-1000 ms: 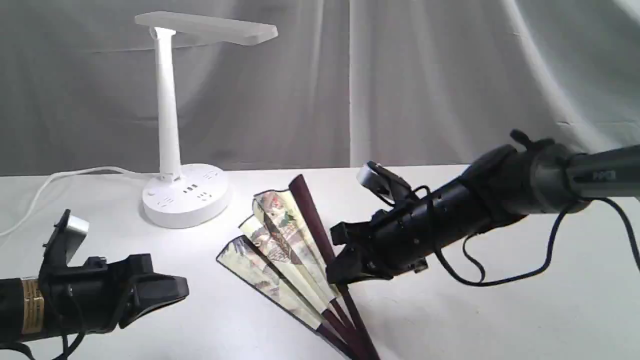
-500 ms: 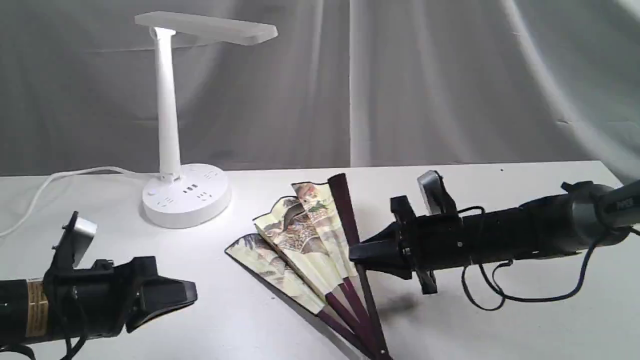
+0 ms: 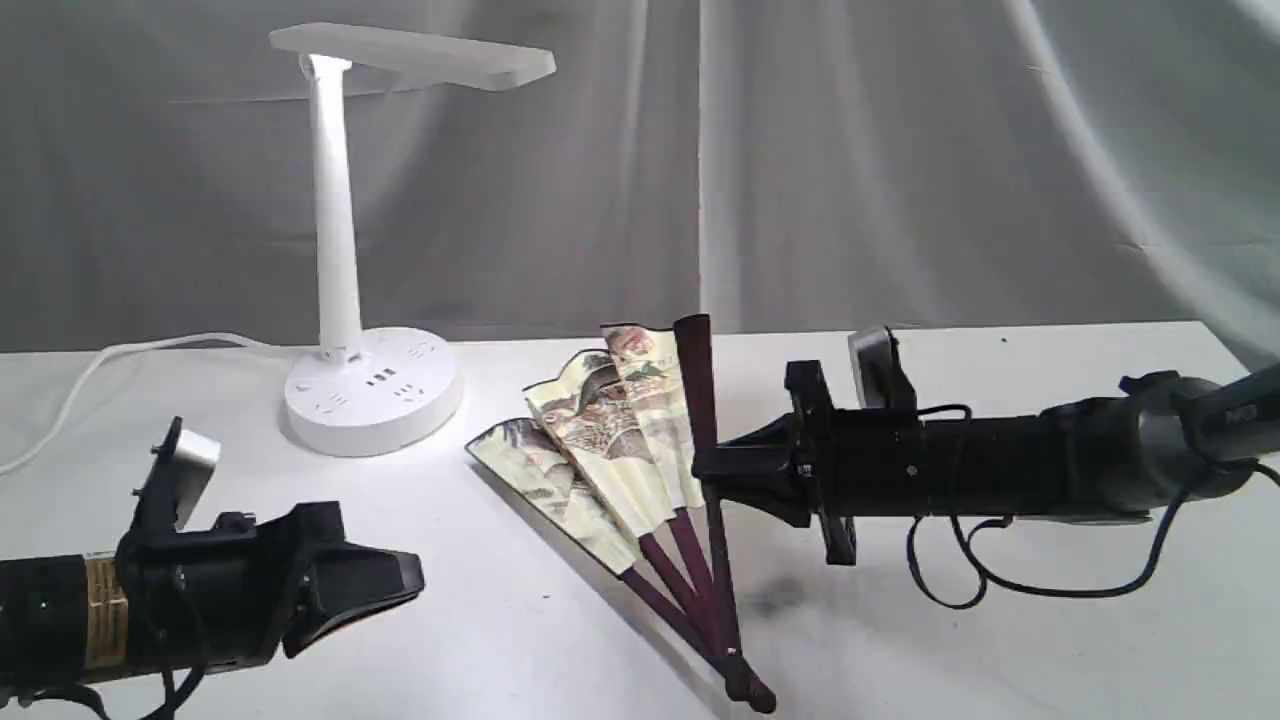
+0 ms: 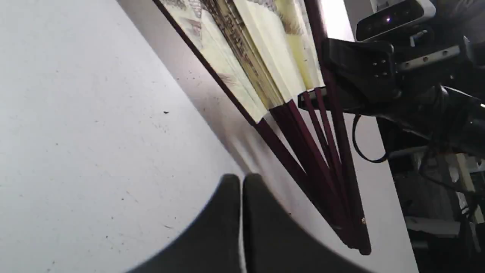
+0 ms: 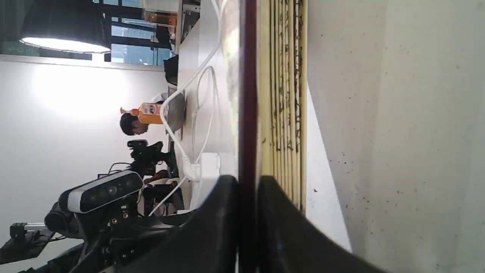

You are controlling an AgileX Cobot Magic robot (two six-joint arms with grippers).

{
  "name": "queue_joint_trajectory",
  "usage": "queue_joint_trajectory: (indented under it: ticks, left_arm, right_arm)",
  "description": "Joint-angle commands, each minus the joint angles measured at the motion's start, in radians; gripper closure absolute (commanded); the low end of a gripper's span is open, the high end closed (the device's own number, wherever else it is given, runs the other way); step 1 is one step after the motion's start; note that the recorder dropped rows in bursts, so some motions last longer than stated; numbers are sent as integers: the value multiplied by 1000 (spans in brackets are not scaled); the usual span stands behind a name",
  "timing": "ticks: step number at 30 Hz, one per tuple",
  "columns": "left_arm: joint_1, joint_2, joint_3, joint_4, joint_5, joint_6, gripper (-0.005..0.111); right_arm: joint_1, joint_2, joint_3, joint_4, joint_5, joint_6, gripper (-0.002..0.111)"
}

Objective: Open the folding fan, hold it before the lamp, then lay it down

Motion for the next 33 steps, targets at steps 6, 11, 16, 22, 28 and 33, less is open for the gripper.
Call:
queue_joint_trajectory:
  ticks: [6, 11, 16, 22, 28, 33]
  left_arm:
    - [-4, 2, -2, -163, -9, -7, 104]
    - [-4, 2, -29, -198, -13, 0, 83]
    - [-26, 6, -83, -225, -13, -10, 59]
    - [-98, 71, -154, -305, -13, -14, 53]
    - [-109, 149, -216, -322, -36, -36, 53]
    - [-109, 206, -246, -341, -112, -36, 53]
  right_arm:
    - [-2, -184, 2, -62, 24, -22, 108]
    - [5, -206, 2, -68, 24, -22, 108]
    - [28, -204, 2, -67, 24, -22, 108]
    - [70, -204, 2, -64, 24, -25, 108]
    - [74, -204, 2, -62, 24, -25, 108]
    - [74, -204, 2, -60, 24, -25, 108]
